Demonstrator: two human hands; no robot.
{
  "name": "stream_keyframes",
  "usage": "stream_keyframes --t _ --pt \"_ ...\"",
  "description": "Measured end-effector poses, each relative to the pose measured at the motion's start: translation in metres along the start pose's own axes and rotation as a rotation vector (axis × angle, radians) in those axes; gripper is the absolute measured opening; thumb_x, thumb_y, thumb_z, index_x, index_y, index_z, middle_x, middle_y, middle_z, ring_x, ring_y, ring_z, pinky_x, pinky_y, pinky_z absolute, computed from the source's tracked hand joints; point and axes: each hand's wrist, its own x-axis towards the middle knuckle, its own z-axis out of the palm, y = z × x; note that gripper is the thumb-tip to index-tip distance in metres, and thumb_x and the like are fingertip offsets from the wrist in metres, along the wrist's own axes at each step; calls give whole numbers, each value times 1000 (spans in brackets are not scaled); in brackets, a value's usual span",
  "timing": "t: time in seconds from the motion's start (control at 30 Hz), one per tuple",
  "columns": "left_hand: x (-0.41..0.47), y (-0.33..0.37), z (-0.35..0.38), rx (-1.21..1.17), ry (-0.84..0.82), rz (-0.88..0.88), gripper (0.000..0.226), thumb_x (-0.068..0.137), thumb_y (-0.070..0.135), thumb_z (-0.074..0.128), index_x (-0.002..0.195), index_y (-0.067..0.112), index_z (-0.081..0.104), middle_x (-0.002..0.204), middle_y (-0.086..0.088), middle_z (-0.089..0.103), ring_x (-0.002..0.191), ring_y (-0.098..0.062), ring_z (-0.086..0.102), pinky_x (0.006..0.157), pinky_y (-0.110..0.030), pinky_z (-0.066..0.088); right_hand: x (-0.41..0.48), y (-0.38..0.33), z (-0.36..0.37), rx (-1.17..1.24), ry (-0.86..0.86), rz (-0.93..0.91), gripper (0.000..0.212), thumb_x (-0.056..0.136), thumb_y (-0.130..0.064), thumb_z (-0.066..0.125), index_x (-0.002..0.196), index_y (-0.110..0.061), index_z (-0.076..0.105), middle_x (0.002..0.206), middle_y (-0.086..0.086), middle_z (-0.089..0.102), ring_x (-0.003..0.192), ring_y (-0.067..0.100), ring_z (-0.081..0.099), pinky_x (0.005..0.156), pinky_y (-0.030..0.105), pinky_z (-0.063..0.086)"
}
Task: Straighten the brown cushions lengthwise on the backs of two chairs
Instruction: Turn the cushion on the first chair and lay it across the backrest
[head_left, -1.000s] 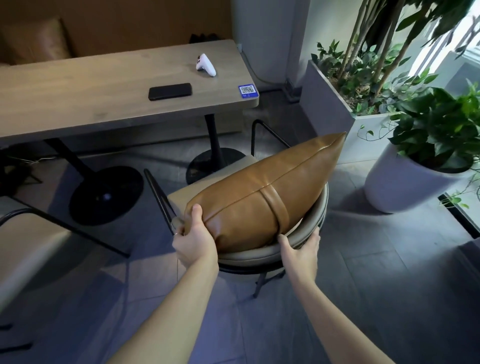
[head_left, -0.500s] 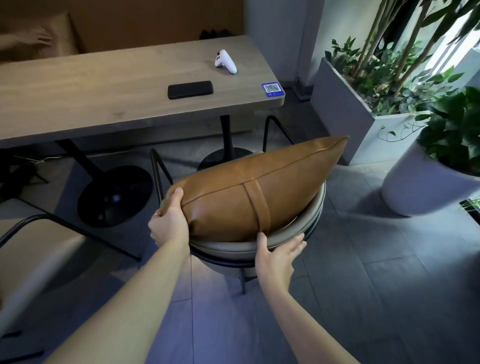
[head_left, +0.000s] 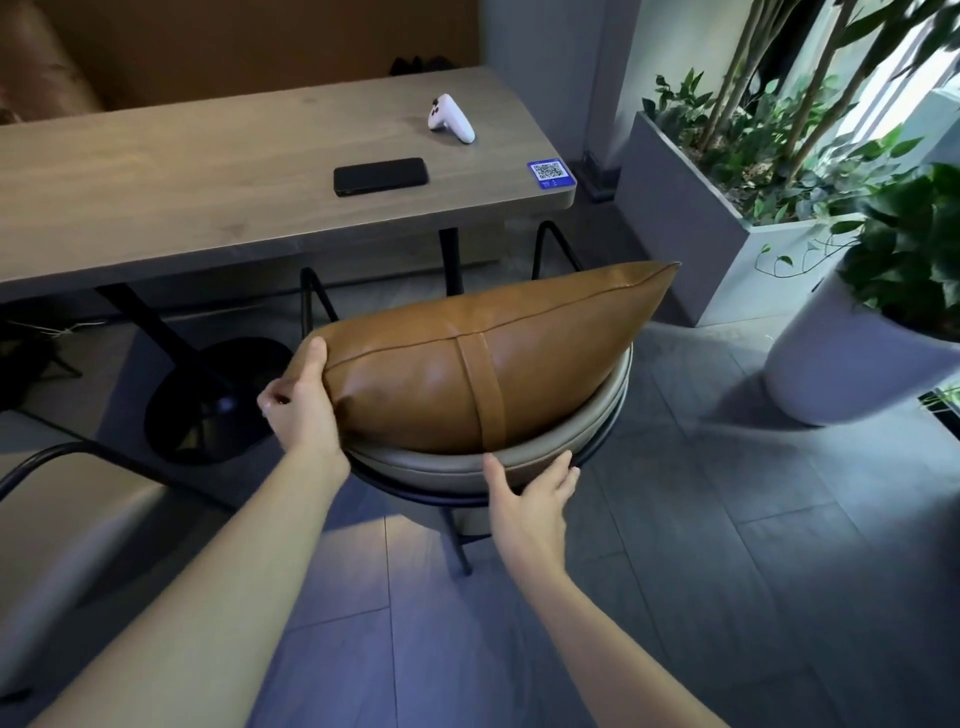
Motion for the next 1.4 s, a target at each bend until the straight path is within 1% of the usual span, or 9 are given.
stream_keyframes --t 0.1,0.17,0.3,0.47,0.83,0.97,1.17,1.3,1.4 --pt "-33 -23 5 -156 -27 -138 95 64 71 75 145 36 39 146 0 51 124 -29 55 109 -53 41 17 2 -34 60 27 17 79 88 -63 60 147 -19 33 151 12 43 123 38 55 100 48 43" --pt "-50 -32 13 -208 -61 -232 96 70 77 65 151 37 33 155 2 44 135 -28 47 116 -56 32 39 -5 -54 147 26 37 78 85 -56 67 146 -20 34 143 11 54 123 35 56 103 54 46" --pt "-45 -33 22 -221 1 -261 98 75 74 64 154 26 33 155 -1 44 135 -28 46 117 -50 31 66 -19 -70 218 -72 80 89 81 -42 75 153 -25 26 148 3 51 134 33 51 106 57 47" --pt "-36 -29 33 -238 55 -240 92 78 68 66 152 21 38 150 -2 49 121 -23 49 112 -44 33 69 -21 -64 132 -77 60 96 80 -49 71 156 -21 21 151 8 50 133 37 51 104 56 49" --pt "-6 -13 47 -153 -97 -254 93 73 72 65 151 29 40 152 -2 48 133 -33 48 113 -59 34 98 -37 -56 -8 -108 -11 89 93 -50 62 157 -8 16 152 14 49 134 38 50 109 47 43" --pt "-11 1 49 48 114 -2 79 89 47 65 155 30 26 153 -8 45 131 -33 49 110 -46 39 98 -37 -60 -48 -161 4 95 92 -55 61 159 -8 11 150 15 50 131 38 53 106 47 47" --pt "-22 47 65 590 233 539 91 77 10 62 157 28 21 166 -12 22 143 -43 34 120 -52 25 114 -41 -91 -84 -282 57 96 80 -61 71 153 -16 30 144 8 56 125 30 57 104 50 49" --pt "-52 46 111 757 -7 778 85 80 13 69 153 29 29 160 -7 38 145 -33 35 118 -54 30 135 -43 -121 -41 -263 90 101 80 -58 72 159 -28 17 150 3 50 129 33 54 91 50 56" --pt "-82 21 156 846 -286 865 74 87 37 70 151 32 34 156 -5 44 142 -31 41 115 -54 34 151 -49 -135 -92 -301 81 105 79 -58 73 160 -31 13 153 2 47 129 33 54 81 46 58"
